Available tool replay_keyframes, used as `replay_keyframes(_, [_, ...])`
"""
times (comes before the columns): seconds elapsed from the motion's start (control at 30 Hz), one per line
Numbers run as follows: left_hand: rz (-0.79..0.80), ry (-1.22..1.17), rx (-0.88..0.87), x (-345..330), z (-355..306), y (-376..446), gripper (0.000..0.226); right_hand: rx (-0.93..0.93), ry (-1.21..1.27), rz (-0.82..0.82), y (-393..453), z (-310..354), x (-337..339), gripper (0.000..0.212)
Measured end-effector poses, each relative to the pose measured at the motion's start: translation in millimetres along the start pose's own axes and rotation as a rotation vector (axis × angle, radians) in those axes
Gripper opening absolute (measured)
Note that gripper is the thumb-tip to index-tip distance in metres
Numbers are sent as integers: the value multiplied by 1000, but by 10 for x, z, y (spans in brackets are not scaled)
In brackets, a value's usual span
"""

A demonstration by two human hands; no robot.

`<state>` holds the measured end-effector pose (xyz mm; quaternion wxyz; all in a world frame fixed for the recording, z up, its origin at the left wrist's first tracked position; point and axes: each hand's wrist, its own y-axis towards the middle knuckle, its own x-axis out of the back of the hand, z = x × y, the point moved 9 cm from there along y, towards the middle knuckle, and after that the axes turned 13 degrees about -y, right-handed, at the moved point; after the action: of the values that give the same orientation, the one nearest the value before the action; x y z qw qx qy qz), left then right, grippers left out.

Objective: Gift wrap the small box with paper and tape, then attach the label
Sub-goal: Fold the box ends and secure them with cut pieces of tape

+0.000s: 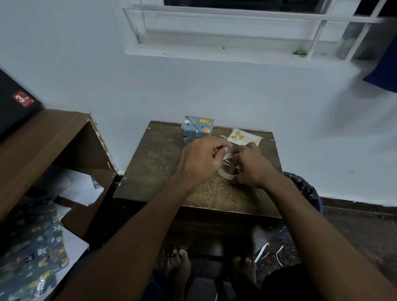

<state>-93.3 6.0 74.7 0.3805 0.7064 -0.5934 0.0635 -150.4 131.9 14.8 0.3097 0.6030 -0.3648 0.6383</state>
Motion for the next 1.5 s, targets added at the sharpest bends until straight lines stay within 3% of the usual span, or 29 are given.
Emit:
replay_keyframes(0.1, [30,-63,46,-27,49,-15,17,11,24,-17,-11,8,35,9])
replay_keyframes(0.37, [113,-136,174,-162,237,11,30,-33,355,-129,-127,-264,353,21])
replay_keyframes(0.5, [226,-223,213,-265,291,5,23,-9,401,-144,-167,-288,387,23])
replay_keyframes(0.63, [238,-355,276,-259,268,-32,21,-4,436,-135,-172,-280,381,27])
replay_keyframes(0.97, [112,-563,284,-113,200,-13,16,68,513,-200,-184,-218,443,18])
replay_keyframes(1.2, [-61,-665,264,-39,332,73,7,105,521,-235,-153,-68,407,14])
replay_keyframes(1.5, [-251,-682,252,107,355,63,15,-4,489,-208,-41,12,220,20])
